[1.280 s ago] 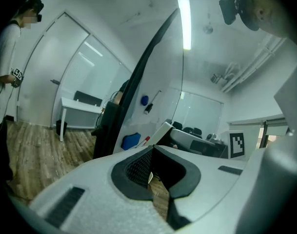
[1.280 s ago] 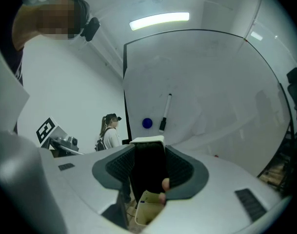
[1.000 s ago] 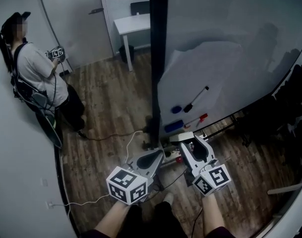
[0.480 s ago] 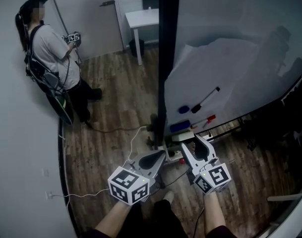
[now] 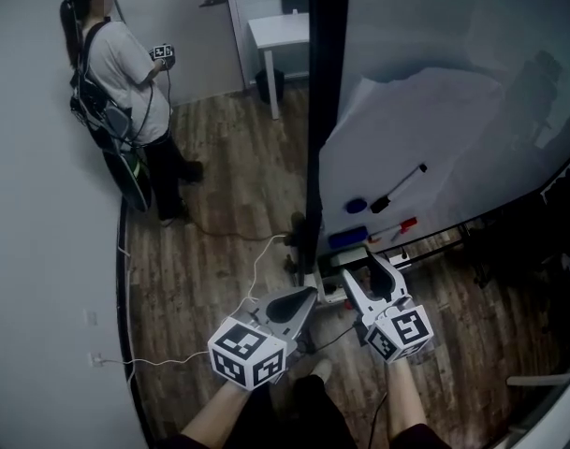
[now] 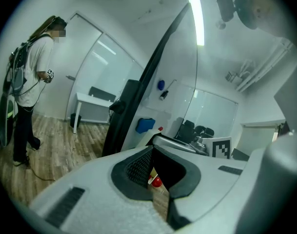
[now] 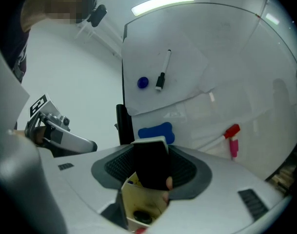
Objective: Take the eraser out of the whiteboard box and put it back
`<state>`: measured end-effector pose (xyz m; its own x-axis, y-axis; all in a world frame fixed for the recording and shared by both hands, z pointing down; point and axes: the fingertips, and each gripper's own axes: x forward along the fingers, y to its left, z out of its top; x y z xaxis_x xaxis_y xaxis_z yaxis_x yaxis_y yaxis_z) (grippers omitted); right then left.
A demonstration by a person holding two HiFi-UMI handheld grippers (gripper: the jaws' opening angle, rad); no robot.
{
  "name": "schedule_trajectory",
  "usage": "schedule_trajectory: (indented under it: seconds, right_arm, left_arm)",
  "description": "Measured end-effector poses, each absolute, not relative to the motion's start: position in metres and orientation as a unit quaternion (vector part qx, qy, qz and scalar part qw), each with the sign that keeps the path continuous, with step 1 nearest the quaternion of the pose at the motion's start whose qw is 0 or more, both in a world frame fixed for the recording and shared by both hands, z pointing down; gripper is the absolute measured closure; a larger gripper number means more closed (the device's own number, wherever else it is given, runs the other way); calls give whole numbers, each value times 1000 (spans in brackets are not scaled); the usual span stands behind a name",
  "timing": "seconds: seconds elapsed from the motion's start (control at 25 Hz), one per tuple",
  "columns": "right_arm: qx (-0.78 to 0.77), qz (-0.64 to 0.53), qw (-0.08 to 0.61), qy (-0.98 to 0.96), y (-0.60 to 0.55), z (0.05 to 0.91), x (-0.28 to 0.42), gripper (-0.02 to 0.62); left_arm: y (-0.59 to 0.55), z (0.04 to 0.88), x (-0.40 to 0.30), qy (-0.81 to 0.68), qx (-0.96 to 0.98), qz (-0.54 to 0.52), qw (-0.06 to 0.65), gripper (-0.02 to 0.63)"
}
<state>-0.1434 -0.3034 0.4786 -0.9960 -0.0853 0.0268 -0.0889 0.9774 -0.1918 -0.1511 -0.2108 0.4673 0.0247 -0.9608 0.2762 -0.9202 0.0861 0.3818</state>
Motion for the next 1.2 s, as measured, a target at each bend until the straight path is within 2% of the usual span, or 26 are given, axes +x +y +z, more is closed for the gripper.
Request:
schedule_trajectory:
  seconds: [0.2, 0.64, 0.84, 1.04, 1.2]
  right_arm:
    - [42, 105, -3, -994, -304, 475, -141, 359]
    - [53, 109, 3, -993, -301, 471, -133, 359]
    - [43, 155, -12, -987, -297, 456, -125, 360]
    - [44, 189, -30, -980, -286, 428, -113, 438]
    - [56, 191, -40, -979, -277, 406, -103, 476]
  left_arm:
    - [-208, 467, -149, -698, 674, -42, 240, 600]
    - [-205, 462, -147, -692, 680, -41, 236, 600]
    - [-206, 447, -144, -685, 691, -44, 224, 600]
    - [-207, 421, -138, -673, 710, -48, 202, 600]
    - [-209, 396, -134, -659, 729, -50, 179, 600]
